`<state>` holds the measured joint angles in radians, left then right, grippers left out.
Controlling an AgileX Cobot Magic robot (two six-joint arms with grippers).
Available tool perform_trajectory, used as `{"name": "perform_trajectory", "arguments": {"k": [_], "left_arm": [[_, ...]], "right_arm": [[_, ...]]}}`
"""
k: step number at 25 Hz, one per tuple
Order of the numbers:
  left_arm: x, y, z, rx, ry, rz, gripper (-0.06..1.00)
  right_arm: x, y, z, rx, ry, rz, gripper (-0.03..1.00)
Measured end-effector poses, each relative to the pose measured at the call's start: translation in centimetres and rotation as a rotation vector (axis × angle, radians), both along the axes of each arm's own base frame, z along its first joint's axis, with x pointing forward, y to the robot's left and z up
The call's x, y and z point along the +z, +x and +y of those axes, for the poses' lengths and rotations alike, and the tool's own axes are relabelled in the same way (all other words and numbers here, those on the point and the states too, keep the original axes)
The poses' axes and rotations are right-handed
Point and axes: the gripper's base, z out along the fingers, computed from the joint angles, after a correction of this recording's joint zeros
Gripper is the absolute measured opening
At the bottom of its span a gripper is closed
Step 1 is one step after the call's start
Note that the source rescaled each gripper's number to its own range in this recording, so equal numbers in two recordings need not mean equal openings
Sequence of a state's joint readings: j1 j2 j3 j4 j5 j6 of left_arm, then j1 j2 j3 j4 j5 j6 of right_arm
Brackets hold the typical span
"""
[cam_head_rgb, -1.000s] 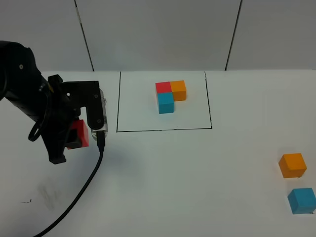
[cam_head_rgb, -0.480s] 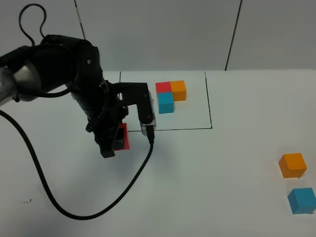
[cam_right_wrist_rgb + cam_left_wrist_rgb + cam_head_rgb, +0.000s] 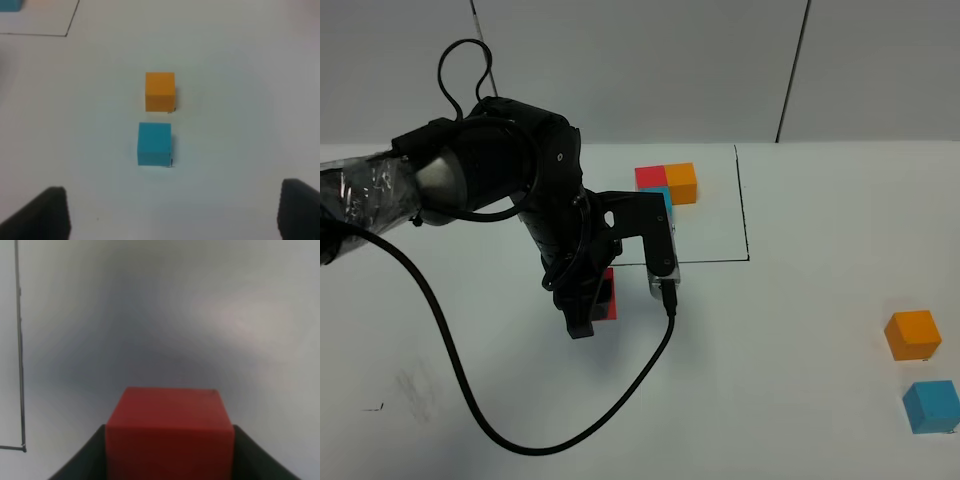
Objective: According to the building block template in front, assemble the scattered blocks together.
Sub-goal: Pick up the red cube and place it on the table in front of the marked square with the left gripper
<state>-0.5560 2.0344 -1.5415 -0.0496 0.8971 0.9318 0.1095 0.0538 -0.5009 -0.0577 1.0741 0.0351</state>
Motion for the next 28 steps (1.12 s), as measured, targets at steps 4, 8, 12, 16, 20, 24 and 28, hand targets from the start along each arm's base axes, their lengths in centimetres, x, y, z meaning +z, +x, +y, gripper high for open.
{"name": "perform_trajectory", "arguments": {"k": [4, 8, 12, 16, 20, 24, 28], "left_arm": [[-1.4, 0.3, -0.1, 0.004, 0.014, 0.015, 0.00], [-2.4, 0.6, -0.3, 0.005, 0.013, 0.010, 0.00], [-2.7, 1.0, -0.5, 0.004, -0.001, -0.015, 0.00], [-3.3, 1.3, -0.7, -0.003, -0.009, -0.032, 0.00], [-5.0, 1.4, -0.8, -0.008, 0.007, -0.008, 0.00], [-6.1, 1.6, -0.9, -0.014, 0.016, 0.004, 0.00], [-6.6, 1.6, -0.9, -0.036, 0.022, 0.008, 0.00]], "right_arm": [[0.0, 0.0, 0.0, 0.000, 0.000, 0.000, 0.71], [0.0, 0.0, 0.0, 0.000, 0.000, 0.000, 0.71], [0.0, 0.0, 0.0, 0.000, 0.000, 0.000, 0.71], [0.0, 0.0, 0.0, 0.000, 0.000, -0.001, 0.71], [0.0, 0.0, 0.0, 0.000, 0.000, -0.001, 0.71], [0.0, 0.0, 0.0, 0.000, 0.000, 0.000, 0.71], [0.0, 0.0, 0.0, 0.000, 0.000, 0.000, 0.71]]}}
